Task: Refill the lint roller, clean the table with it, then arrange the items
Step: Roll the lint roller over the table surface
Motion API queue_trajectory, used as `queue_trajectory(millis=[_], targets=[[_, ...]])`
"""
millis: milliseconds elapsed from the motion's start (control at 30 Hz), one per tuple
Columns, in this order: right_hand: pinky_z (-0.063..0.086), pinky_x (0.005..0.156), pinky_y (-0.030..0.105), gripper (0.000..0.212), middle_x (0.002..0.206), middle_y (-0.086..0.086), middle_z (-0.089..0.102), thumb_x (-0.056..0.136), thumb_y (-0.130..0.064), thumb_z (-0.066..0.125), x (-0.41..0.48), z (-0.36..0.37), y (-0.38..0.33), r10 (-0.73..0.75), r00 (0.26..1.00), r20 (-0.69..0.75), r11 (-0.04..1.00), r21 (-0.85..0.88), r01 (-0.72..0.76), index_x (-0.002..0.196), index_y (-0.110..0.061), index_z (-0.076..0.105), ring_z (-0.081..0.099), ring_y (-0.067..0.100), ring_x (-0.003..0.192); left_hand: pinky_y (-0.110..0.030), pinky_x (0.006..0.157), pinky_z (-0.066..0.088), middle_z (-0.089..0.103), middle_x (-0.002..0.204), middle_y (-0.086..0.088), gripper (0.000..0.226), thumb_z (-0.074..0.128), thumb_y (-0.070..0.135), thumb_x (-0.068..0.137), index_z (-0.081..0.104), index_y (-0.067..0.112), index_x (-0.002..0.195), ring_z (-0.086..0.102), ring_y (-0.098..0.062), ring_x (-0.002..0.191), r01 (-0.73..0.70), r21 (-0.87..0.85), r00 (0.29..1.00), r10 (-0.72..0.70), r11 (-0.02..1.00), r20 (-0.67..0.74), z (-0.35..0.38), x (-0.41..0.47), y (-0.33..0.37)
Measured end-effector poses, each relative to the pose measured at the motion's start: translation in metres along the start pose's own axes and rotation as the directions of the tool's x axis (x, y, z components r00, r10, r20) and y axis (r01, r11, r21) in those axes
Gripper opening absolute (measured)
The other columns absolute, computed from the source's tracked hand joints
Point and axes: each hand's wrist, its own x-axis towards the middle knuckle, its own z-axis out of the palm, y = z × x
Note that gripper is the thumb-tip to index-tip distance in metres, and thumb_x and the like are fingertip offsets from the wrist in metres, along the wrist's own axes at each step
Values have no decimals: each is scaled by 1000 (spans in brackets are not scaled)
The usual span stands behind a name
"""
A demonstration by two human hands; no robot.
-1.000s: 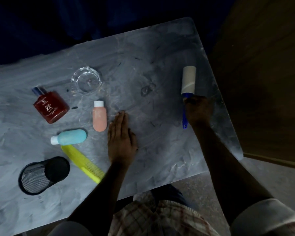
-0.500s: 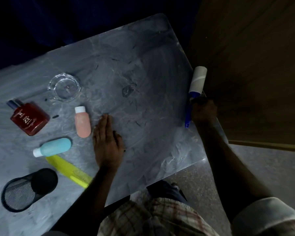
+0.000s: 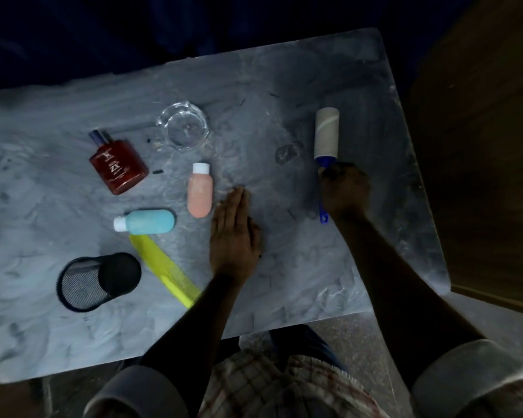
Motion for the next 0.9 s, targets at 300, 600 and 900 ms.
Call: queue_trajectory(millis=[300, 600, 900], targets=[[53, 60, 32, 31, 75, 16, 72, 80, -31, 54, -39, 38, -74, -270, 952, 141, 950, -121, 288, 79, -7, 74, 70, 35, 69, -50, 129, 29, 42, 167, -13, 66, 57, 10, 94, 45, 4, 158, 41, -30, 155, 25, -49, 1000, -25, 998, 1, -1, -1, -2], [50, 81, 38, 37, 99, 17, 72, 84, -37, 51, -60, 51, -98, -380, 899, 216, 916, -47, 398, 93, -8, 72, 67, 37, 95, -45, 127, 31, 56, 154, -22, 56, 51, 9, 92, 57, -3, 146, 53, -36, 144, 79, -114, 995, -86, 990, -53, 3, 0, -3], [51, 84, 38, 32, 107, 17, 72, 93, -34, 57, -33, 48, -79, -273, 945, 179, 954, -72, 290, 101, -8, 74, 67, 36, 102, -48, 128, 33, 52, 159, -16, 66, 58, 3, 86, 53, 3, 152, 48, -33, 149, 99, -135, 995, -100, 986, -4, -2, 1, -2]])
